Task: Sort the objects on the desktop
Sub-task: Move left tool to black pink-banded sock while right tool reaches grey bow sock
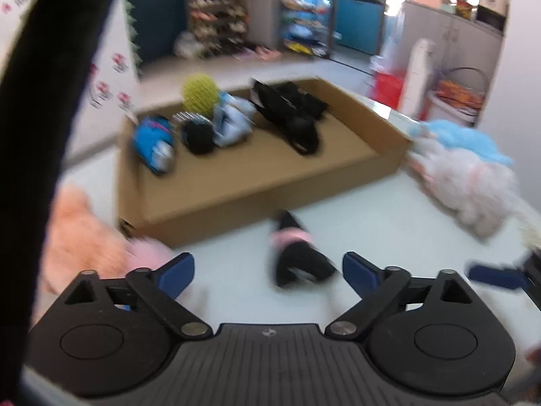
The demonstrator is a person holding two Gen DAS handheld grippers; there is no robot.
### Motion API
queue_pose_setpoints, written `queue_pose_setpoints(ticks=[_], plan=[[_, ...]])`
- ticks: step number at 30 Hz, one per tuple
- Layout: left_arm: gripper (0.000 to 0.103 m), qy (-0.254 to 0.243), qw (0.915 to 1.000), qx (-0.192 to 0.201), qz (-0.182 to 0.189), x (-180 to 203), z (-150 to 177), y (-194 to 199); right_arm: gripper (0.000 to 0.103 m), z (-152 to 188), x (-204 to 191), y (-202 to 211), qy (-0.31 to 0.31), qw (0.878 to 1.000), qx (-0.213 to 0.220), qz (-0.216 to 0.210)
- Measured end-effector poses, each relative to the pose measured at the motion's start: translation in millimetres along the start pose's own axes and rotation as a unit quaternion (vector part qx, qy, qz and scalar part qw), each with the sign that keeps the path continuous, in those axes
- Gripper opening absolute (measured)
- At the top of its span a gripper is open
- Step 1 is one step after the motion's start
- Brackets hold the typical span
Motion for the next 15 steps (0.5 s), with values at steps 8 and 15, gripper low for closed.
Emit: queue_pose_setpoints(ticks=[8, 15], plan=[[0.093, 0.026, 0.999, -0.028, 0.024, 0, -11, -28, 0.088, 9, -41, -6, 0.035, 0.999, -0.001, -0.022], [0.074, 0.023, 0.9973, -0.059, 0.037, 7, -9, -49, 0.078, 4, -48, -18, 0.028, 0.999, -0.022, -0.026]])
Point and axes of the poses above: each gripper's, at about its wrist camera, not at the fingertips, and y roughly against the way its jaws point, x to its right, z to its underside, the point moved 2 cm from there along -y, roughly the way its jaws point, and after that the axes turned 8 degrees about z, right-handed, at the moved point
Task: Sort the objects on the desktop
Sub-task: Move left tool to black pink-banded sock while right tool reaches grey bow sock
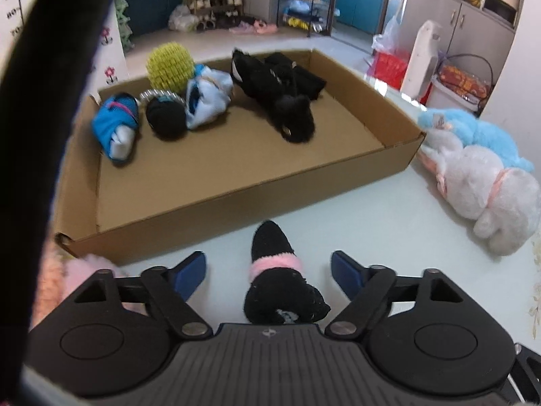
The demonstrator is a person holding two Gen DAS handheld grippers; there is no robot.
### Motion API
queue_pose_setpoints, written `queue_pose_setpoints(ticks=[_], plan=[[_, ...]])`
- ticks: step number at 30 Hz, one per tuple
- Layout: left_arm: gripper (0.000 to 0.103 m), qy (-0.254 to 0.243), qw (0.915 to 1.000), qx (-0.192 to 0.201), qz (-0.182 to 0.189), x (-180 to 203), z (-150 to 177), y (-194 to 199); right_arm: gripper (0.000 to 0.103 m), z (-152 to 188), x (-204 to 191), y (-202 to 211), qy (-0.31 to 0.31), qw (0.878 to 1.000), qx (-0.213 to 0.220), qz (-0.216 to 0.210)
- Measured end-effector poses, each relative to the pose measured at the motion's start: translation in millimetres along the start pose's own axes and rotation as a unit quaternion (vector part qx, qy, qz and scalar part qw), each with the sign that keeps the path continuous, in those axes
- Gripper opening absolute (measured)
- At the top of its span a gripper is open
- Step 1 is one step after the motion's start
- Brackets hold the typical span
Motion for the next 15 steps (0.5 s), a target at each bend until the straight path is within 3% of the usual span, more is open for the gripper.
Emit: queue_pose_setpoints(ticks=[8, 13, 15], plan=[[0.079, -0.004, 0.9998, -0.012, -0.018, 0, 5, -7, 0.071, -1, 6, -13, -0.034, 0.999, -0.034, -0.018], [0.077, -0.003, 0.9997, -0.011, -0.02, 0, 5, -5, 0.071, -3, 12, -14, -0.058, 0.997, -0.036, -0.026], [0.071, -0.001, 0.9997, -0.009, -0.022, -1, 5, -4, 0.07, -5, 14, -17, -0.065, 0.997, -0.036, -0.031]])
Point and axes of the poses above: each gripper's, at about its wrist camera, not at the fingertips, and y roughly against the way its jaws point, x to its right, z to its underside, the point moved 2 cm from there along -y, roughly the way its jaws point, and after that the axes turned 8 degrees about z, right-handed, at the moved point
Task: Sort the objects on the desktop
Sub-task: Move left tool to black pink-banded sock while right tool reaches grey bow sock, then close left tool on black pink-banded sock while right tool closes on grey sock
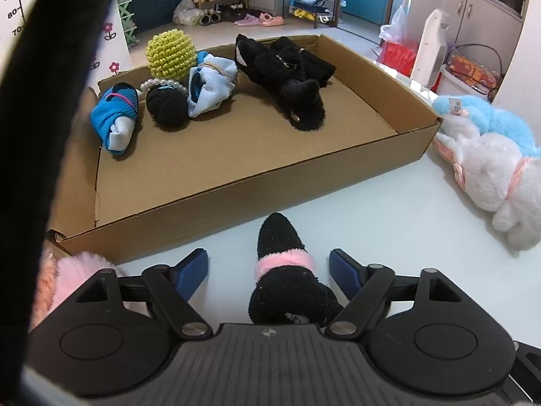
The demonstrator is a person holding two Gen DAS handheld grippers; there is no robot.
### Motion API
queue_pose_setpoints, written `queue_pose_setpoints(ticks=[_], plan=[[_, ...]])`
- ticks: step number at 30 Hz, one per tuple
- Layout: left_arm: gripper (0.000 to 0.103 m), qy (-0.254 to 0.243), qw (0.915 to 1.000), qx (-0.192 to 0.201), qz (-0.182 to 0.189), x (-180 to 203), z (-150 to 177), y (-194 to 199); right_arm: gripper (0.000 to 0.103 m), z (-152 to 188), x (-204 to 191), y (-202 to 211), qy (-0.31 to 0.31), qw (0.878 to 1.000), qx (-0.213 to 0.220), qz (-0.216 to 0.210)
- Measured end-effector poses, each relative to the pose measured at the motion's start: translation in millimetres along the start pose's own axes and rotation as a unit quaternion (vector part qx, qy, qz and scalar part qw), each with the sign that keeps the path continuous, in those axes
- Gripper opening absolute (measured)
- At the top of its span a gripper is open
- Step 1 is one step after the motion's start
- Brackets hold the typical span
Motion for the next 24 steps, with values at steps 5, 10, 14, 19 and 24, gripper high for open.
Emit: queue_pose_setpoints(ticks=[5, 10, 14, 19, 24], plan=[[0.069, 0.002, 1.0, 0.004, -0.003, -3, 0, 1, 0.063, -6, 7, -6, -0.024, 0.999, -0.011, -0.017], [0.069, 0.006, 0.9999, 0.013, -0.009, -2, 2, 2, 0.053, -7, 10, -12, -0.027, 0.999, -0.016, -0.013], [0.053, 0.01, 0.9997, 0.018, -0.012, -1, 2, 4, 0.042, -7, 16, -13, -0.035, 0.999, -0.015, -0.008], [0.028, 0.002, 0.9996, 0.018, -0.02, 4, 1, 6, 0.04, -6, 26, -10, -0.047, 0.999, -0.01, 0.002], [0.027, 0.0, 0.9995, 0.017, -0.025, 12, 5, 9, 0.04, -2, 32, -2, -0.047, 0.999, -0.004, 0.006]])
Point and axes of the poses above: each gripper's, at about its wrist camera, not at the fingertips, and y roughly against the way its jaws point, x to its right, z to its underside, the point moved 2 cm from there along -y, roughly the way its jaws point, and after that the axes turned 8 degrees about z, right-handed, at the moved point
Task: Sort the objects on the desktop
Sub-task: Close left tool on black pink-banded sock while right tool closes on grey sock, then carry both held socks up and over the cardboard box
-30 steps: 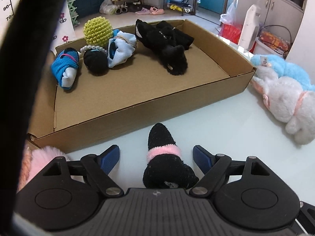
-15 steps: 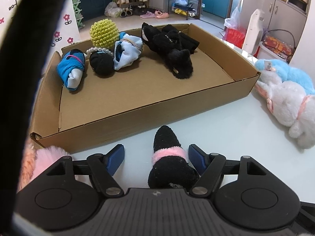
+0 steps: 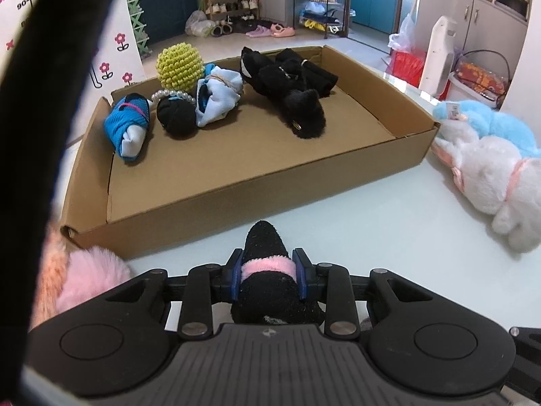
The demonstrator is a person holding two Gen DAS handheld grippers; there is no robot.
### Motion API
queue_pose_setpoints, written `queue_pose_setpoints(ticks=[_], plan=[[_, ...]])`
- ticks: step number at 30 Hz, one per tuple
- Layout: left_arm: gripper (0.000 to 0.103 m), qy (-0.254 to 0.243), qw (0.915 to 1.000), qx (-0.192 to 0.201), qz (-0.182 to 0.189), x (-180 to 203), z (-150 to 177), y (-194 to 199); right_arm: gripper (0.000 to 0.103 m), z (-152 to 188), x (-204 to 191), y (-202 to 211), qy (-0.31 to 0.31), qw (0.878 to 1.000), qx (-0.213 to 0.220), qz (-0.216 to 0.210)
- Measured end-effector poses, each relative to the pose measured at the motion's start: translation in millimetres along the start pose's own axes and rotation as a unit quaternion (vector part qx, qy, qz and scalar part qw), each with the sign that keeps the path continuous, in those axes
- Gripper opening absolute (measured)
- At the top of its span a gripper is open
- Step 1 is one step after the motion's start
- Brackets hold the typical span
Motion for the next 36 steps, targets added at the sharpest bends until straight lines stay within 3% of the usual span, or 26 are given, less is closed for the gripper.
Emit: queue_pose_setpoints(ticks=[19, 29, 36], plan=[[0.027, 0.012, 0.9985, 0.051, -0.011, 43, 49, 90, 0.04, 0, 42, 43, -0.001, 1.0, 0.017, 0.022], [0.027, 0.008, 0.9947, 0.101, -0.02, 52, 4, 128, 0.04, -64, 69, 83, 0.013, 0.995, 0.085, 0.045], [0.027, 0.012, 0.9912, 0.128, -0.032, 46, -45, 128, 0.04, -115, 83, 88, 0.028, 0.991, 0.12, 0.057]])
Point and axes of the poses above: each gripper's, at about its wrist camera, not at the fingertips, and y roughly against the way its jaws point, x to its right, z to its underside, the point moved 2 cm from there along -y, roughly the way its jaws point, and after that the axes turned 8 degrees about z, right-handed, at the moved point
